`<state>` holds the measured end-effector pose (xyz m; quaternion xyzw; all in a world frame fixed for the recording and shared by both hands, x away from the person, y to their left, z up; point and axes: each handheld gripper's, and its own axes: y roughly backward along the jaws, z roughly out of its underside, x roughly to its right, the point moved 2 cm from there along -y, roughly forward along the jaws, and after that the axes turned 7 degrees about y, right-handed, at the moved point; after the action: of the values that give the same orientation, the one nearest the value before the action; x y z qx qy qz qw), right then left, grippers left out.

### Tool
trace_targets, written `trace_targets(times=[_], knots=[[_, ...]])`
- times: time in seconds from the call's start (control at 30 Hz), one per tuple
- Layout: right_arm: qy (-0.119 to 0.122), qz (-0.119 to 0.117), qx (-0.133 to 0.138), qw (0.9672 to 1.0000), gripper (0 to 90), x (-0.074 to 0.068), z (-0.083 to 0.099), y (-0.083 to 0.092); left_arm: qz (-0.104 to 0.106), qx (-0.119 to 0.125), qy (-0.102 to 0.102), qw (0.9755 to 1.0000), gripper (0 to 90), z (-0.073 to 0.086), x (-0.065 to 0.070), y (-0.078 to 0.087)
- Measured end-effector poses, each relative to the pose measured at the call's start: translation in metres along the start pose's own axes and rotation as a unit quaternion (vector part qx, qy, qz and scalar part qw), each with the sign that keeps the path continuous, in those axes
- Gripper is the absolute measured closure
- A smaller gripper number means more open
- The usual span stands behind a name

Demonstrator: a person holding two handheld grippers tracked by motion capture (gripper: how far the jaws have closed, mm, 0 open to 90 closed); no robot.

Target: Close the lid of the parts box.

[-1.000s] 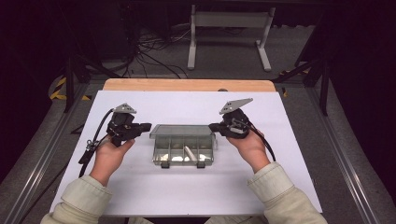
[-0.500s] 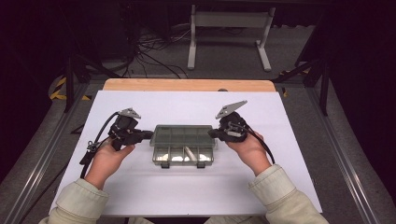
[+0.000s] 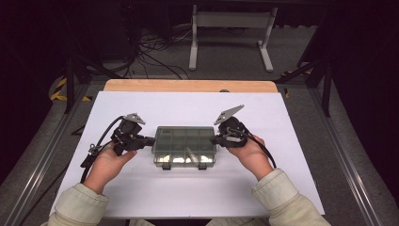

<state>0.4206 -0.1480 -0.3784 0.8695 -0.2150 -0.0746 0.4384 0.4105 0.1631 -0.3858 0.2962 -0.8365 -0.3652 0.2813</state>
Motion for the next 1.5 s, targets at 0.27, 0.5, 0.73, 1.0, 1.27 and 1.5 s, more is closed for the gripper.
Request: trace_targets(times=[0.27, 0.5, 0.73, 1.0, 1.27, 1.5], knots=[[0.006, 0.001, -0.014, 0.9999, 90.0, -0.003, 0.003, -0.004, 0.012, -0.019, 0.002, 0.9997, 89.8, 0.003, 0.001, -0.006], [0.009, -0.003, -0.024, 0.9997, 90.0, -0.007, 0.006, -0.008, 0.008, -0.024, 0.000, 0.9997, 89.8, 0.005, 0.002, -0.009], [0.012, -0.006, -0.029, 0.9995, 90.0, -0.009, 0.008, -0.012, 0.007, -0.036, -0.007, 0.9993, 89.8, 0.008, 0.004, -0.015], [0.016, -0.011, -0.035, 0.9992, 90.0, -0.011, 0.010, -0.016, 0.010, -0.040, -0.009, 0.9991, 89.8, 0.011, 0.004, -0.020], [0.013, -0.015, -0.036, 0.9992, 90.0, -0.013, 0.013, -0.020, 0.009, -0.042, -0.013, 0.9990, 89.8, 0.013, 0.005, -0.023], [0.021, -0.006, -0.033, 0.9992, 90.0, -0.016, 0.014, -0.020, 0.011, -0.030, -0.013, 0.9994, 89.8, 0.017, 0.004, -0.024]])
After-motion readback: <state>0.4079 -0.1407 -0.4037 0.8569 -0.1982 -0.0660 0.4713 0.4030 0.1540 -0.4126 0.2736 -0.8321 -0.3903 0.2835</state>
